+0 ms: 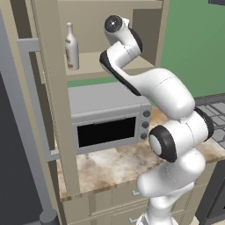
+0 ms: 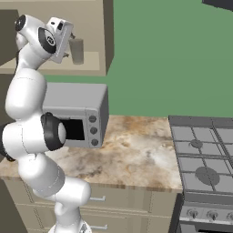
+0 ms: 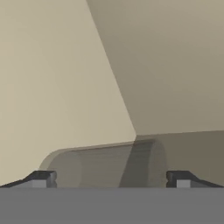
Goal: There is a bowl on the dining counter. Grab a lemon wedge from the fridge and place it in the bowl. Then get the liquor bottle and glass cup from the cabinet and place them next to the bowl.
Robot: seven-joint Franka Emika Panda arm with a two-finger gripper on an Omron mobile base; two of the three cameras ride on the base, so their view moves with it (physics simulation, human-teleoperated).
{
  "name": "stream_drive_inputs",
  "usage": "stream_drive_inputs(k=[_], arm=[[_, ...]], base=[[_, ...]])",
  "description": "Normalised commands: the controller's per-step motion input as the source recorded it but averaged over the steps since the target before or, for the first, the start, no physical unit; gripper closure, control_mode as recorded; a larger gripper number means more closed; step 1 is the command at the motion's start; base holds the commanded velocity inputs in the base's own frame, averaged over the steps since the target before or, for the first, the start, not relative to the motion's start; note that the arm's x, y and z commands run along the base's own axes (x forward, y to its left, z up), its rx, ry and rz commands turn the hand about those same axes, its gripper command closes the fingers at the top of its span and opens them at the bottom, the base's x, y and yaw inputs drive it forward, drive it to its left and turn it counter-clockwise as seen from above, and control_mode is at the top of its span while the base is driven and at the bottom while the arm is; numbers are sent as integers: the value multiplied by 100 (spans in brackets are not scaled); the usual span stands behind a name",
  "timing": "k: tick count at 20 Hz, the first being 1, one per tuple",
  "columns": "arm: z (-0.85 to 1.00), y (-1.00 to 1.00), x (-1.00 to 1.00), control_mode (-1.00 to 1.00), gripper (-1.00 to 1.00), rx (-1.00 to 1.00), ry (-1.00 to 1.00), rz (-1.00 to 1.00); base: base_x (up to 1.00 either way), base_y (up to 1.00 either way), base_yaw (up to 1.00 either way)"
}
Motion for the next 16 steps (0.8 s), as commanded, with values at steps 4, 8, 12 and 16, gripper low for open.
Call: stream_drive_inputs(k=[4, 8, 12, 16], arm=[[-21, 0, -21, -100, -100, 0, 7, 0], [-19, 0, 0, -100, -100, 0, 1, 0], [-17, 0, 0, -100, -100, 0, 0, 0], [-16, 0, 0, -100, -100, 0, 3, 0]], base=[[0, 0, 0], [0, 0, 0], [0, 0, 0], [0, 0, 0]])
